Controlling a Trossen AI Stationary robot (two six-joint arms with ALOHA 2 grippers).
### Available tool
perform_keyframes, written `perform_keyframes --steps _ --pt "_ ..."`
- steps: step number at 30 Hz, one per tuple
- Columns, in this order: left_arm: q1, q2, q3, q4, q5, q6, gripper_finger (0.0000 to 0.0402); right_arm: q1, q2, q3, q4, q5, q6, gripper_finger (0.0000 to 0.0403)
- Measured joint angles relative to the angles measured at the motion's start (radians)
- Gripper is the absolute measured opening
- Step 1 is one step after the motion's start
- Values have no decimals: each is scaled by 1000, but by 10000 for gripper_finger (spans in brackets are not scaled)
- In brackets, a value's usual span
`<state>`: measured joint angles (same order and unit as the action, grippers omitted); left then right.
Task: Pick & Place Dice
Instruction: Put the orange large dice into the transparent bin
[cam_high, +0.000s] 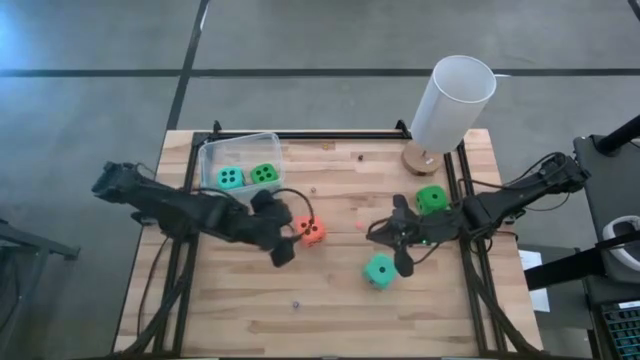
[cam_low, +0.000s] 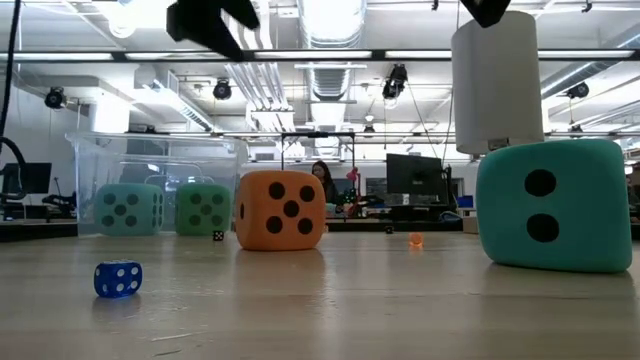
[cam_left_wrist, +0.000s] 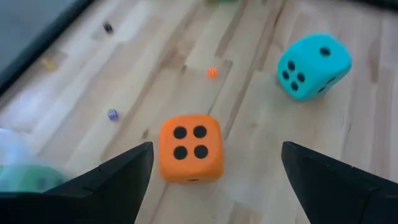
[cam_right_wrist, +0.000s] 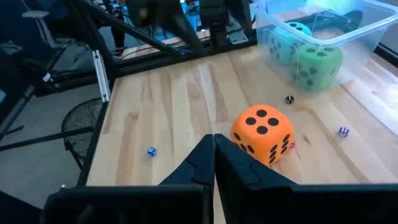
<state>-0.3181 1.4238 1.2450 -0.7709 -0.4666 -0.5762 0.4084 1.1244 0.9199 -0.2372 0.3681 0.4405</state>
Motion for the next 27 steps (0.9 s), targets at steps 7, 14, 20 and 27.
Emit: perform_keyframes --steps 7,14,20,27 --pt "68 178 56 -1 151 -6 353 0 -31 0 5 1 -8 8" --pt "128 312 141 -88 202 -70 361 0 -62 0 10 1 -39 8" --pt "194 366 209 -149 281 -110 365 0 -90 0 12 1 -48 8" --pt "242 369 223 -163 284 -139 357 0 -131 0 16 1 -59 8"
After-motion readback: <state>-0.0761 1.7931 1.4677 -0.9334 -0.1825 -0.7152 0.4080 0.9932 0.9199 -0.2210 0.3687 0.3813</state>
